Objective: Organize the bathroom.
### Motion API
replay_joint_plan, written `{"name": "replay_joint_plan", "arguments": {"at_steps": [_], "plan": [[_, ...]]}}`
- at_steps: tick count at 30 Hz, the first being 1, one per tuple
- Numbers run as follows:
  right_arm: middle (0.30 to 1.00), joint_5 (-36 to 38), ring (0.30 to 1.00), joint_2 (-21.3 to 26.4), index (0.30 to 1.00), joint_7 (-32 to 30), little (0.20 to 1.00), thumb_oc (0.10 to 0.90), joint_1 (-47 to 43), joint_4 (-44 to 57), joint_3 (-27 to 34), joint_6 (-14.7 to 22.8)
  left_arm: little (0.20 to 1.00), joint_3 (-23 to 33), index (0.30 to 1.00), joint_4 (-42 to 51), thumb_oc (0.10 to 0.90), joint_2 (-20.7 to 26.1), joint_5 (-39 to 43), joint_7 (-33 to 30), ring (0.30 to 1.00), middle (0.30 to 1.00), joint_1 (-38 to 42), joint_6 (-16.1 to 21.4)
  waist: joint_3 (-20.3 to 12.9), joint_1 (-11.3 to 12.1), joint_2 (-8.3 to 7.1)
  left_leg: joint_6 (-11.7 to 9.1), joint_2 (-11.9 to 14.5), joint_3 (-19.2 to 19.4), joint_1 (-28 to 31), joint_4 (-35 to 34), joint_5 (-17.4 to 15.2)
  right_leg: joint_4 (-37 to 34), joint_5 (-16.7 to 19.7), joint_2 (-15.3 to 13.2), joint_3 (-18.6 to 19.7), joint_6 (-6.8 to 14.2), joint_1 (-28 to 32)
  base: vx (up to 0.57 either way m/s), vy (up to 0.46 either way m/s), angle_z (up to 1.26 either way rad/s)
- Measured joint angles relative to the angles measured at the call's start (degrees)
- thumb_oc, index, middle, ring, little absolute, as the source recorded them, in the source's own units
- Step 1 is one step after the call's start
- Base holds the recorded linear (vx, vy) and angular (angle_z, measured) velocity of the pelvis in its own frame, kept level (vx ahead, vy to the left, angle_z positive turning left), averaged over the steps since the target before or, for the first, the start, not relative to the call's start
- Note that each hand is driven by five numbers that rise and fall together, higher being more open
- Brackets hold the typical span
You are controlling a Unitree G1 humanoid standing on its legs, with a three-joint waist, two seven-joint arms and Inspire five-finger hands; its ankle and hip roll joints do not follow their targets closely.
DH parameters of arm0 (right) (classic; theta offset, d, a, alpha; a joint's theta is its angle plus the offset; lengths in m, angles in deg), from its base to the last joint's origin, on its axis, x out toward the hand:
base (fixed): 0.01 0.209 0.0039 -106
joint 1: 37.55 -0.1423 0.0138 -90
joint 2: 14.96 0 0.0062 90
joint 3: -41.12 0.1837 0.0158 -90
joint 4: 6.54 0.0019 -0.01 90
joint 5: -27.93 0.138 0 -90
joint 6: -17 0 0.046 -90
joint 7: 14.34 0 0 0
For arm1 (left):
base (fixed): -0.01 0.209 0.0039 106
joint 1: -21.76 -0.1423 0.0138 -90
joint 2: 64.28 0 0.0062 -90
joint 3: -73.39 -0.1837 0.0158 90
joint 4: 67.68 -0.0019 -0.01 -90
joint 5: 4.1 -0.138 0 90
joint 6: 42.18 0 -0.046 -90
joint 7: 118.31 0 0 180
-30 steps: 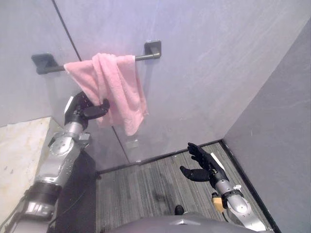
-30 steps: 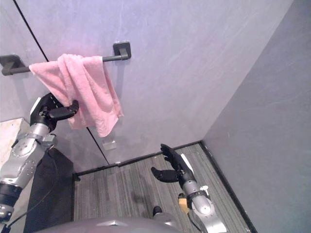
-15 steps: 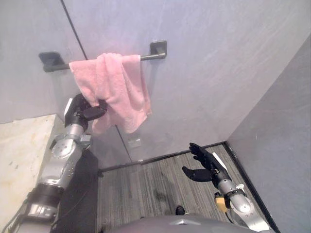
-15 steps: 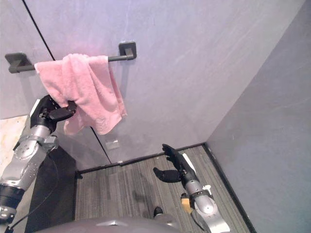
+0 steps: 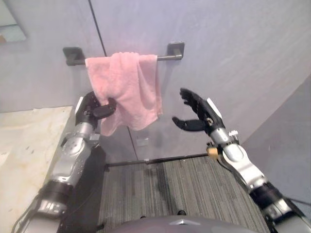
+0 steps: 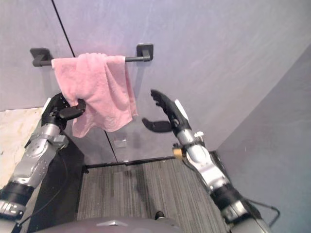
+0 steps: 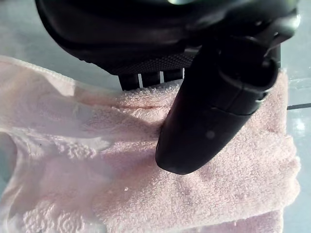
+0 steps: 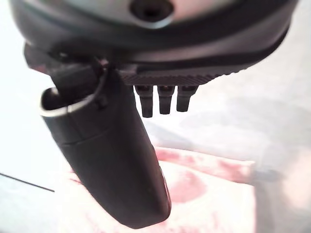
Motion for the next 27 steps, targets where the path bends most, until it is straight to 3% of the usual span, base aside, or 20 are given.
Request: {"name": "replay_joint_plan", "arguments": {"at_steps": [3, 8, 15, 17, 18, 19, 27], "plan": [[0.9, 1.8, 0.9, -2.1, 0.9, -0.3, 0.9, 0.8, -1.0, -0.2, 0.3, -0.8, 0.444, -0.4, 0.444, 0.2, 0.496, -1.0, -0.8, 1.0, 0.444, 0.444, 0.2, -0.2, 0.0, 0.7, -0.01, 0.0, -0.1, -0.6, 0.0, 0.1, 0.0, 0.0, -0.3, -0.1, -0.5, 0.0, 0.3, 0.04, -0.002, 0.12], [0.9, 3.4, 0.9, -3.1, 0.9, 0.3, 0.9, 0.8, -1.0, -2.8, -0.4, -5.6, 0.406, -0.4, 0.406, 0.3, 0.471, -1.9, -2.0, 2.2, 0.406, 0.406, 1.4, -1.6, 0.1, 2.1, -0.09, 0.0, -0.1, -1.3, -0.3, 0.1, -0.1, 0.3, -0.3, -0.2, -1.1, 0.0, 0.4, 0.04, -0.003, 0.07], [0.9, 3.9, 0.9, -3.2, 0.9, 0.8, 0.9, 0.8, -2.8, -2.9, -0.5, -7.8, 0.444, -0.4, 0.444, 0.2, 0.496, -3.0, -2.1, 2.8, 0.444, 0.444, 2.3, -2.5, 0.3, 2.5, -0.57, 0.0, -0.1, -1.7, -0.3, 0.0, 0.0, 0.3, -0.4, -0.1, -1.5, -0.1, 0.5, 0.02, 0.0, 0.02], [0.9, 3.9, 0.9, -3.1, 0.9, 0.7, 0.9, 0.8, -3.6, -2.8, -0.5, -8.4, 0.589, -0.4, 0.589, 0.2, 0.593, -3.0, -2.1, 3.3, 0.589, 0.589, 2.3, -2.5, 0.5, 2.5, -0.75, -0.1, -0.1, -1.8, -0.2, 0.0, 0.1, 0.3, -0.4, -0.2, -1.6, -0.1, 0.6, 0.0, 0.0, 0.0], [0.9, 3.9, 0.9, -3.2, 0.9, 0.6, 0.9, 0.8, -4.0, -2.8, -0.5, -8.7, 0.78, -0.4, 0.78, 0.2, 0.72, -3.0, -2.2, 3.4, 0.78, 0.78, 2.3, -2.5, 0.5, 2.5, -0.76, -0.1, -0.1, -1.8, -0.2, 0.0, 0.1, 0.3, -0.4, -0.2, -1.6, -0.1, 0.6, 0.0, 0.0, 0.0], [0.9, 3.9, 0.9, -3.2, 0.9, 0.2, 0.9, 0.8, -4.4, -2.8, -0.5, -8.9, 0.9, -0.4, 0.9, 0.2, 0.8, -3.0, -2.2, 3.5, 0.9, 0.9, 2.3, -2.7, 0.5, 2.5, -0.79, 0.0, -0.1, -1.8, -0.2, 0.1, 0.1, 0.3, -0.4, -0.2, -1.6, -0.1, 0.6, 0.0, 0.0, 0.0], [0.9, 3.3, 0.9, -3.4, 0.9, -4.2, 0.9, 0.8, -5.1, -2.8, -0.3, -9.5, 0.9, -0.4, 0.9, 0.2, 0.8, -3.2, -4.4, 3.5, 0.9, 0.9, 2.3, -4.9, 0.6, 2.6, -0.94, 0.0, -0.1, -1.8, -0.3, 0.1, 0.1, 0.3, -0.4, -0.2, -1.6, -0.1, 0.6, 0.0, 0.001, 0.0]]}}
